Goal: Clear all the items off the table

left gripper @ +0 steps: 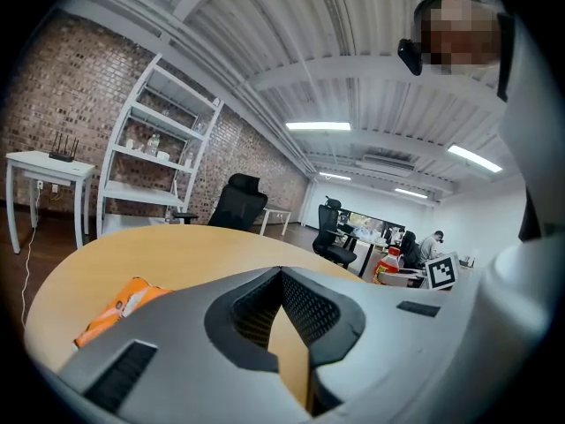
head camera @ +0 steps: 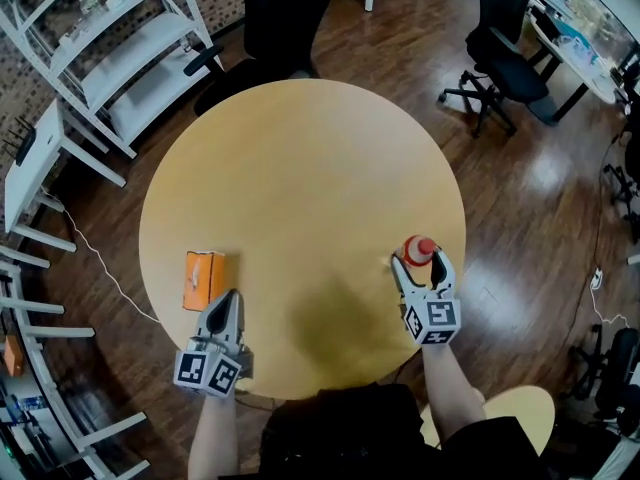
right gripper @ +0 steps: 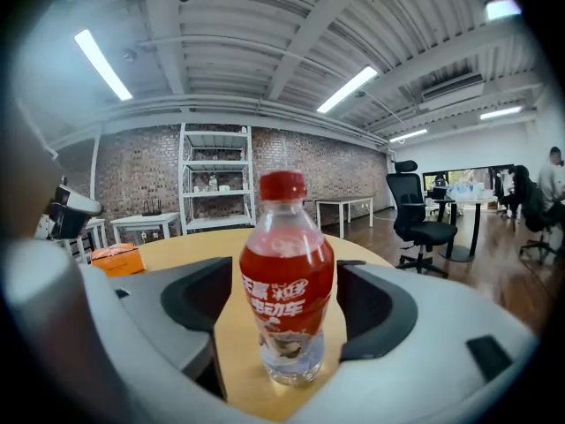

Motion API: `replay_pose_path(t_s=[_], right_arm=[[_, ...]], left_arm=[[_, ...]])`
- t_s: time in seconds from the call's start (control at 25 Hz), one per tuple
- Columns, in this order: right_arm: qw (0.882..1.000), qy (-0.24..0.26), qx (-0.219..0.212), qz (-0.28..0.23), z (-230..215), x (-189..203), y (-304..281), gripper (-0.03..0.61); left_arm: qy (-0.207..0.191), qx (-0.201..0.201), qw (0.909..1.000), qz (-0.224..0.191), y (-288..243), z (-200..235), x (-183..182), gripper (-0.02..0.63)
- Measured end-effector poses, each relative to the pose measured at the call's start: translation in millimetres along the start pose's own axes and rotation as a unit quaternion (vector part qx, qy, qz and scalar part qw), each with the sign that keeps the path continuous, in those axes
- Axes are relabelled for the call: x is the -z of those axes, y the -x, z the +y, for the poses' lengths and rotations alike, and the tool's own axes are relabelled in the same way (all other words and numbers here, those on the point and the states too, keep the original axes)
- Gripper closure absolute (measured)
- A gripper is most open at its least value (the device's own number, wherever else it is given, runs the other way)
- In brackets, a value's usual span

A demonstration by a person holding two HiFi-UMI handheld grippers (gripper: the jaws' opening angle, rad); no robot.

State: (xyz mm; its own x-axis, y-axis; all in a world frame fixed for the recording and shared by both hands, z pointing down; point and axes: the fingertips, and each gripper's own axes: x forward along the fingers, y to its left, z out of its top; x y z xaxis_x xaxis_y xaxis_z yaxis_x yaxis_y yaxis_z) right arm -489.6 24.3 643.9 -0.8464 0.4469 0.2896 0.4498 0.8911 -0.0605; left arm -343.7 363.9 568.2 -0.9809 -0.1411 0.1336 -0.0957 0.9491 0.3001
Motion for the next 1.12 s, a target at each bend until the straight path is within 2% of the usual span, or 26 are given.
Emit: replay_pose_path(t_s=[0.2, 0.44, 0.64, 0.84, 0.96, 1.08, 1.12], right_arm=[[0.999, -0.002, 0.024, -0.047, -5.4, -36.8, 29.6, 0.198], [0.989, -0.01, 0.049, -0.139, -13.5, -101.3, 78.4, 0.198], [0.974, -0.007, 0.076, -0.212, -15.6, -139.6, 123.7, 0.318], [0.96, -0.026, 0.052, -0.274, 8.5, -169.4, 158.9, 0.453], [0.96, -0.028, 0.037, -0.276, 28.0, -173.4, 164.5, 0.454], [0.965, -0.003, 0.035, -0.259, 38.9, -170.4, 163.0, 0.494], [0.967, 0.006, 0.034, -0.253, 43.2, -169.8, 161.8, 0.534]], left_arm=[[-0.013, 0.005, 0.9995, -0.029, 10.3, 0.8, -23.7, 0.614], [-0.014, 0.031, 0.9965, -0.076, 23.5, -1.7, -59.5, 0.614], [-0.014, 0.046, 0.9936, -0.102, 35.2, -0.4, -71.1, 0.614], [-0.008, 0.056, 0.9907, -0.124, 44.7, 6.1, -83.1, 0.614], [-0.004, 0.056, 0.989, -0.136, 53.1, 10.7, -90.0, 0.614], [0.009, 0.06, 0.9869, -0.149, 58.7, 9.0, -87.8, 0.614], [0.015, 0.063, 0.9862, -0.152, 60.6, 8.5, -86.6, 0.614]])
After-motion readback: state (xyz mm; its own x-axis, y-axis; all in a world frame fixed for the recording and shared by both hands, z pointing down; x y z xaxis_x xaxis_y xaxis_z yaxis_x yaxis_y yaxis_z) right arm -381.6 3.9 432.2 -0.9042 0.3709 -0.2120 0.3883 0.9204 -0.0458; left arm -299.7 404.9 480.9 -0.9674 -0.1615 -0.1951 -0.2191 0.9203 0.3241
